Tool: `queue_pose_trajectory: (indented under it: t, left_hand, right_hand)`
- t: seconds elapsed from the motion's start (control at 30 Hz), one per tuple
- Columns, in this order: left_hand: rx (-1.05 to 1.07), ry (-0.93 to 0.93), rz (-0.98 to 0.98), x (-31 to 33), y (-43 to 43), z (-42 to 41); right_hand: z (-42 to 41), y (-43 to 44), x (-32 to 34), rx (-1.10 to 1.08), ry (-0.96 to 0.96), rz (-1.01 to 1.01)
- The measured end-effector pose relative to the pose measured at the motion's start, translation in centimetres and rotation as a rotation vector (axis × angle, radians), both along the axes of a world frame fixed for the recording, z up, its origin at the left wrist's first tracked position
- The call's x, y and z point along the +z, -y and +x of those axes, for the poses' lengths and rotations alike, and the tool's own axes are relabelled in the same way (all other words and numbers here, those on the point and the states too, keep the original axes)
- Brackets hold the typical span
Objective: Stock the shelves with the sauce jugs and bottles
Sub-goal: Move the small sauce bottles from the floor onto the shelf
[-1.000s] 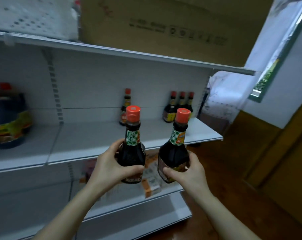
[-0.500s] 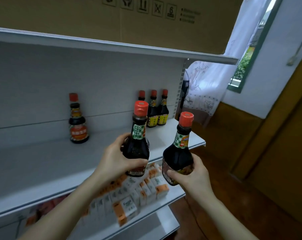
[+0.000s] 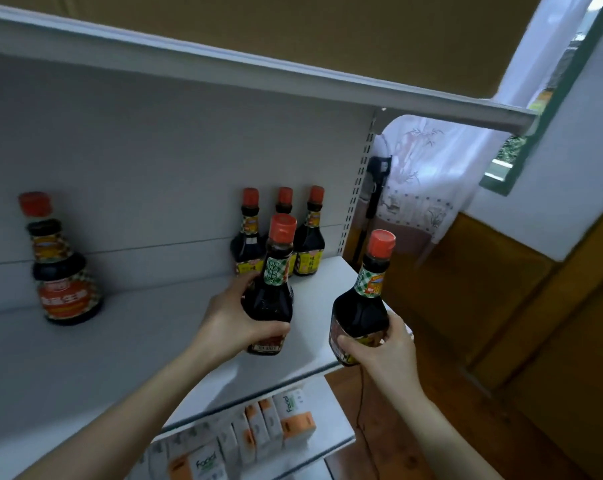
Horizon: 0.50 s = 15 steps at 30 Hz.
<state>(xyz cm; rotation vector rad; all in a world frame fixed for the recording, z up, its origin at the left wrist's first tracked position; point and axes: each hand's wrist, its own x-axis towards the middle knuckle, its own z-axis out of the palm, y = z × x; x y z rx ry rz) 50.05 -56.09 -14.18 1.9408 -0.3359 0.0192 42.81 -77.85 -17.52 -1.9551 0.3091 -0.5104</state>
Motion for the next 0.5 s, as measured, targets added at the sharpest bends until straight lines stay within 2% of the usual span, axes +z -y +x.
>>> queue_pose_trajectory:
  t: [0.3,0.5]
  left_hand:
    - [0.209,-0.129,-0.063,-3.0,5.0,3.2]
    - [0.315,-0.119,-0.025,-4.0,6.1,3.4]
  right_hand:
    - [9.6,5.2,-2.2,0.19,-0.046,0.065]
    - [12.5,5.8,-4.0,0.253,-0.05,0.114]
